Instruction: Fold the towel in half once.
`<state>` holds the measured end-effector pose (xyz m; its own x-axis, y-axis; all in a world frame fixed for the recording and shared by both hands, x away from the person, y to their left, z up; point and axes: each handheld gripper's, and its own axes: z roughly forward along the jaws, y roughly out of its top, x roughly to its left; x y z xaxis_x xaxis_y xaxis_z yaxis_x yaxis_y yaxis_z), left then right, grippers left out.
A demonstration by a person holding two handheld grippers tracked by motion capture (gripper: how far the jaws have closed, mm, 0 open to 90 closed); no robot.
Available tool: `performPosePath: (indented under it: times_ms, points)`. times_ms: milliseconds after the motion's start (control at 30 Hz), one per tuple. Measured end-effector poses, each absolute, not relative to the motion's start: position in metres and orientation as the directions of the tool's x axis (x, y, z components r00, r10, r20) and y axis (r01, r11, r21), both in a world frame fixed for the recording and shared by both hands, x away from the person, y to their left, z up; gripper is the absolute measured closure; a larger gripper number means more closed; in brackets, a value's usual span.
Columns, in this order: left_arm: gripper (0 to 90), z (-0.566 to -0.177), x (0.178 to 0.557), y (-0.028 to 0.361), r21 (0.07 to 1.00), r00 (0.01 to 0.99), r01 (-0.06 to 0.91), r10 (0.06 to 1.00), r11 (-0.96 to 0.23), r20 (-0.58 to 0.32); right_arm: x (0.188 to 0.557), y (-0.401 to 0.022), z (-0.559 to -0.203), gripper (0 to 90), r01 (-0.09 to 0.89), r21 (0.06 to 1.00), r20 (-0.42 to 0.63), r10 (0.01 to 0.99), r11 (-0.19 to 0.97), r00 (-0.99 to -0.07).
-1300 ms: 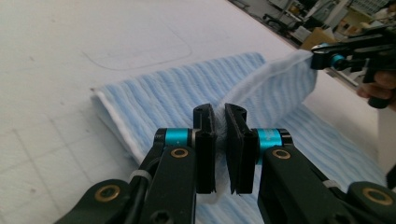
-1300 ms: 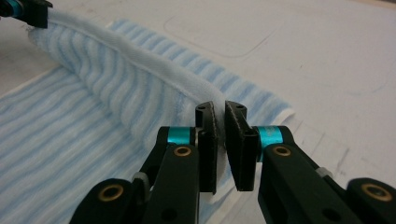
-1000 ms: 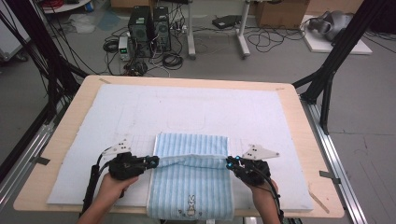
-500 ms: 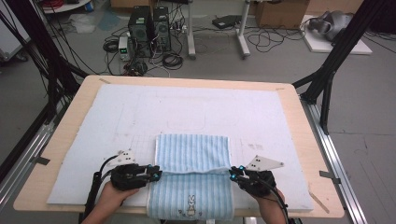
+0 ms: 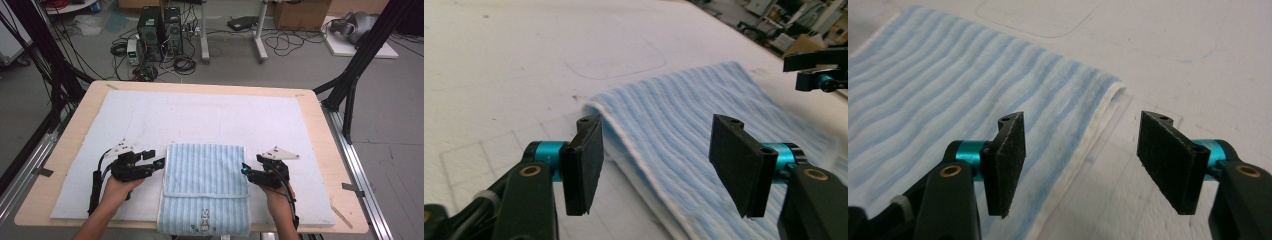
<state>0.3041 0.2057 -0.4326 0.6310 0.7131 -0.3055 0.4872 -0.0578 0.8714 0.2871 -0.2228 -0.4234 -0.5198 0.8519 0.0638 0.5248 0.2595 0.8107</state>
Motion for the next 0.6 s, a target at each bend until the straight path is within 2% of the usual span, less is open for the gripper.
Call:
performPosePath:
  times_ms: [133, 267, 333, 400, 600]
  points:
    - [35.5, -0.432, 0.322, 0.205, 0.861, 0.593, 0.508, 0.736, -0.027, -0.327, 0.304, -0.213, -0.425, 31.2, 0.541, 0.797, 0.062, 0.855, 0.268, -0.515]
    - [34.3, -0.432, 0.338, 0.200, 0.848, 0.576, 0.527, 0.757, -0.056, -0.308, 0.318, -0.203, -0.426, 26.6, 0.561, 0.769, 0.029, 0.861, 0.305, -0.507]
    - [34.3, -0.434, 0.344, 0.197, 0.839, 0.565, 0.539, 0.770, -0.073, -0.296, 0.324, -0.200, -0.428, 16.3, 0.572, 0.759, 0.032, 0.860, 0.310, -0.509]
    - [34.7, -0.435, 0.349, 0.194, 0.842, 0.576, 0.536, 0.759, -0.071, -0.303, 0.329, -0.196, -0.430, 12.3, 0.577, 0.753, 0.041, 0.853, 0.316, -0.521]
    - [34.6, -0.444, 0.353, 0.186, 0.816, 0.567, 0.569, 0.768, -0.104, -0.298, 0.338, -0.194, -0.433, 12.2, 0.601, 0.735, 0.036, 0.866, 0.315, -0.499]
